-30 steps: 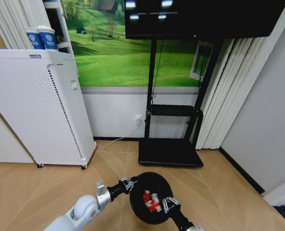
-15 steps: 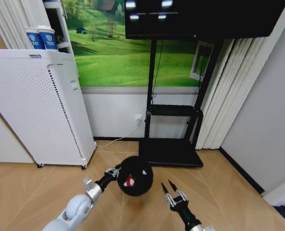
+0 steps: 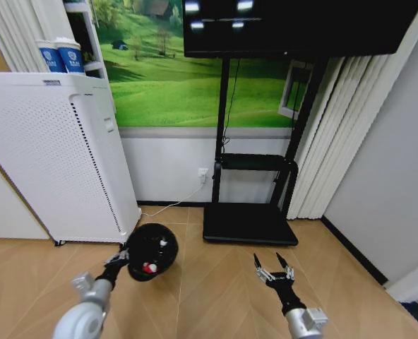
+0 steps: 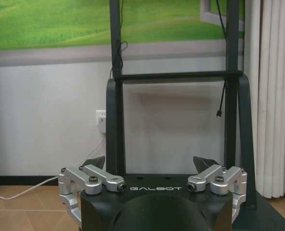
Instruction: Pick up the trash bin and place the garbage on the floor into it.
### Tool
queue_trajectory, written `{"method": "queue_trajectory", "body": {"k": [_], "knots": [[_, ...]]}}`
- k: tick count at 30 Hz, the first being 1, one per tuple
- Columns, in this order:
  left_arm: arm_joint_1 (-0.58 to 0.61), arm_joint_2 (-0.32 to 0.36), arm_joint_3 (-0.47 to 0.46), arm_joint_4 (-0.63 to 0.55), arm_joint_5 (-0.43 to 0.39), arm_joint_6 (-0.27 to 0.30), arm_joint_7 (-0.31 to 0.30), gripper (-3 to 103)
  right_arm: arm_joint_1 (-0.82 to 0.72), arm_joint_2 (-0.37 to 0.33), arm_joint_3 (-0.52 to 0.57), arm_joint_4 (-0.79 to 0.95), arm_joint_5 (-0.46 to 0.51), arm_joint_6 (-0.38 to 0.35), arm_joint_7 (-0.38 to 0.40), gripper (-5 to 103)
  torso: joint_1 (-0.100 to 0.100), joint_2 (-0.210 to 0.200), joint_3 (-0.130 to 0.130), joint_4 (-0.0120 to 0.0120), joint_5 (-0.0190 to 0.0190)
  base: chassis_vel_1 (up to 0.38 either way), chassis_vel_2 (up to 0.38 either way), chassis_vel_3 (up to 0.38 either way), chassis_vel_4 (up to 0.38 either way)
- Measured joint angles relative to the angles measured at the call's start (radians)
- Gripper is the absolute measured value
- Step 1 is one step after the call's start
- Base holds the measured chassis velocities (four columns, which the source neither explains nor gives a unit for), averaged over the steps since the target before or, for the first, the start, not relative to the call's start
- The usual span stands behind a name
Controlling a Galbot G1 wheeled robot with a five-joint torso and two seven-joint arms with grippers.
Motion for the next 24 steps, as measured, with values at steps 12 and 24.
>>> {"method": "queue_trajectory", "body": {"k": [12,24], "knots": [[0.294,-0.128,-0.292,-0.027,-0.102,0.027,0.12,7,0.089,0.039,0.073,-0.193,0.029,0.017,0.01,100,0.0,0.0,0.0,-0.0001,0.0001,0.0,0.0,0.0,0.0],[0.345,-0.209,-0.334,0.111,-0.043,-0.026,0.213,7,0.13,0.033,0.058,-0.259,0.055,0.036,-0.01,100,0.0,0.0,0.0,-0.0004,-0.0004,0.0,0.0,0.0,0.0]]}}
